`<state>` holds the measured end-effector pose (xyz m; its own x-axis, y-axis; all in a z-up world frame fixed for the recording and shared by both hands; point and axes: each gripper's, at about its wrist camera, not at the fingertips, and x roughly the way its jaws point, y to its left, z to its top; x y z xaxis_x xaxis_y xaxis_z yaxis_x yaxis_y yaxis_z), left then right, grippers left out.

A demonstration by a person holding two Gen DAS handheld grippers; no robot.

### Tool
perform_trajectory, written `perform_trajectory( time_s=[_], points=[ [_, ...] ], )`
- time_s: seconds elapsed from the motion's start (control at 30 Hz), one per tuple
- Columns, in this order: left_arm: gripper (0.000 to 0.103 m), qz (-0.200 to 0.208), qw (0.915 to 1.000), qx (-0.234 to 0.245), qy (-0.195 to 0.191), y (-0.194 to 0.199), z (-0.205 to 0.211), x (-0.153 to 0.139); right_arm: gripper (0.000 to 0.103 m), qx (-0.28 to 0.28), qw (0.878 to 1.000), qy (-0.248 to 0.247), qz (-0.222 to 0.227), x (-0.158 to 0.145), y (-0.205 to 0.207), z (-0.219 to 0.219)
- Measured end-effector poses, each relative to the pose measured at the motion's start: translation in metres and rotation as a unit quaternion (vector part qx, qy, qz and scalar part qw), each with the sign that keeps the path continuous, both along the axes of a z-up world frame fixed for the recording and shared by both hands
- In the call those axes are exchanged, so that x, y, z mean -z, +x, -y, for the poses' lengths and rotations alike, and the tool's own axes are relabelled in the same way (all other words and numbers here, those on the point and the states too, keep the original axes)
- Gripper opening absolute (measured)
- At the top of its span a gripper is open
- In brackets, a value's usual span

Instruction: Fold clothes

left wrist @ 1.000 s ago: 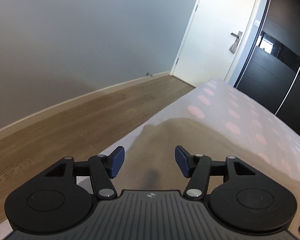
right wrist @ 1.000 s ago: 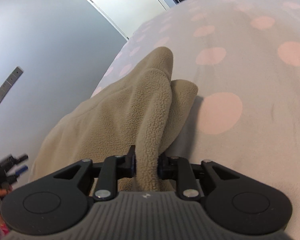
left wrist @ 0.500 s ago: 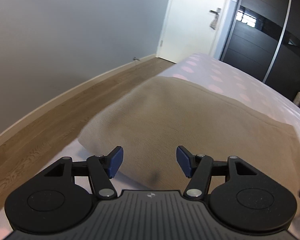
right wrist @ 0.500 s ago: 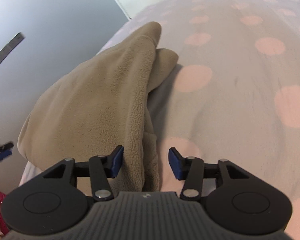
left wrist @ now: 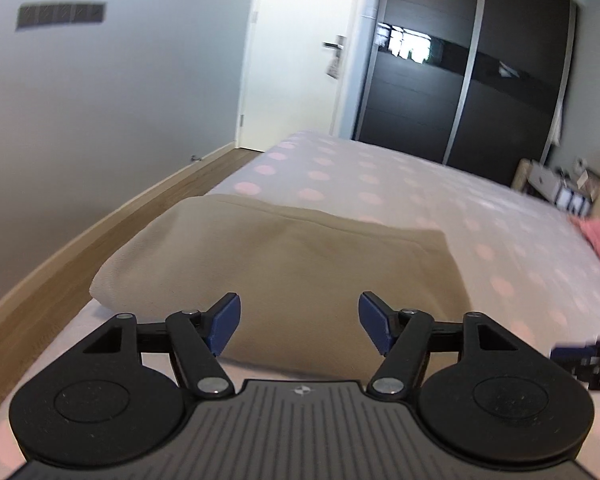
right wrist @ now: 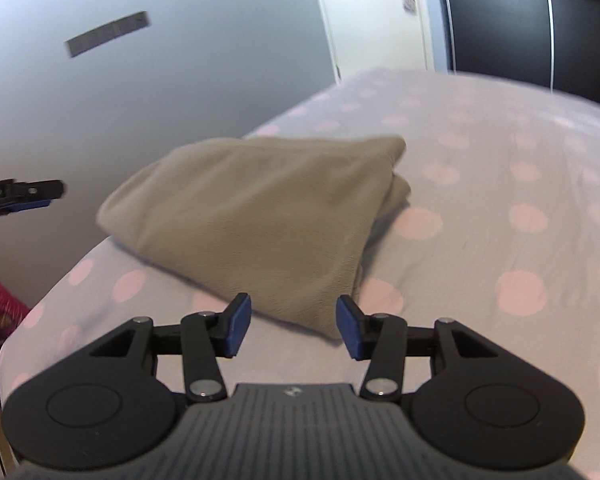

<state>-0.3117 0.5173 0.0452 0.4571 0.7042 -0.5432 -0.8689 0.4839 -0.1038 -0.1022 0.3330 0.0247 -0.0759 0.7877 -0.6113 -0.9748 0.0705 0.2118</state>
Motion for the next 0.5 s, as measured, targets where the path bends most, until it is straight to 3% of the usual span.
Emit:
perform_trajectory(
  time_s=[0.07,0.17,0.3,0.5],
  points=[
    [0.074,-0.019,0.9996,0.009,0.017,0.009,0.025,-0.007,0.056,0.003,1.0,0.01,0.011,-0.015,-0.009,0.021],
    [0.075,-0.039,0.9985,0.018,0.036,0.02,0.056,-0.012,0.058,0.024,0.999,0.025,0.034,-0.033,-0.025,0.05],
    [0.075,-0.076,0.9961,0.009,0.044,0.033,0.086,-0.015,0.073,0.06,0.996,0.037,0.054,-0.045,-0.048,0.069],
    [0.08,-0.119,0.9863,-0.03,0.11,0.049,0.123,-0.005,0.073,0.095,0.989,0.066,0.096,-0.036,-0.087,0.081]
  ],
)
